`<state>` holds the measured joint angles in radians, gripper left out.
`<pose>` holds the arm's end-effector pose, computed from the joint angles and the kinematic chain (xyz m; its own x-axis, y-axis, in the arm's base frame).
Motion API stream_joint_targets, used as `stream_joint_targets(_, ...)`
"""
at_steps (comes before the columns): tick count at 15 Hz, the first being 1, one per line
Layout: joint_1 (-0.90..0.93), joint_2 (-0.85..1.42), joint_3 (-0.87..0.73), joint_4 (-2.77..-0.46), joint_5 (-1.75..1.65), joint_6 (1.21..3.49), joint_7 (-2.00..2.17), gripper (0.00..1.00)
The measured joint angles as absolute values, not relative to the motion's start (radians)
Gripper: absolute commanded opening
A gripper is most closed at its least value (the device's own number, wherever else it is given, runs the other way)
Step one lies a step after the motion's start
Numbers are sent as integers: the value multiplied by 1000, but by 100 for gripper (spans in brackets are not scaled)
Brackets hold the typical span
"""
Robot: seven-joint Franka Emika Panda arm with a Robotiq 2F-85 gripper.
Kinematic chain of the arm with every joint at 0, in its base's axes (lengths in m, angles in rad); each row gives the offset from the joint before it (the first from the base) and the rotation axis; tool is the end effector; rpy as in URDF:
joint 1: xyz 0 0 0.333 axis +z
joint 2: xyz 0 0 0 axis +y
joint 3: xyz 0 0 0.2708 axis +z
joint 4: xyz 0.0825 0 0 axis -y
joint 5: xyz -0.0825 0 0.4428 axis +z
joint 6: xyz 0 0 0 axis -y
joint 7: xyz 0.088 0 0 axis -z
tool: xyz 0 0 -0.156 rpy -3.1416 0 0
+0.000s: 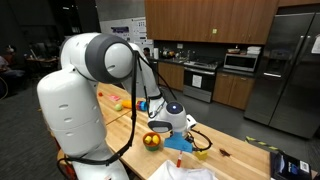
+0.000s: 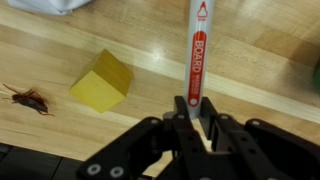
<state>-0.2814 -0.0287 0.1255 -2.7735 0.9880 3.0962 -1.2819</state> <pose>0.4089 -0.1335 0.0995 0.9221 0.1498 0.3567 0.1316 -0.9885 0.0750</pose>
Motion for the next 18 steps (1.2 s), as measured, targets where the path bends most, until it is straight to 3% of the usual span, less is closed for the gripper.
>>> stream_joint_targets(1, -281, -29, 125, -2774, 988, 3096, -1282, 5)
stream_joint_targets(10, -256, -4, 173, -2745, 850, 3083, -1247, 5)
stream_joint_targets(18, -228, 0, 219, -2603, 694, 2884, -1136, 5)
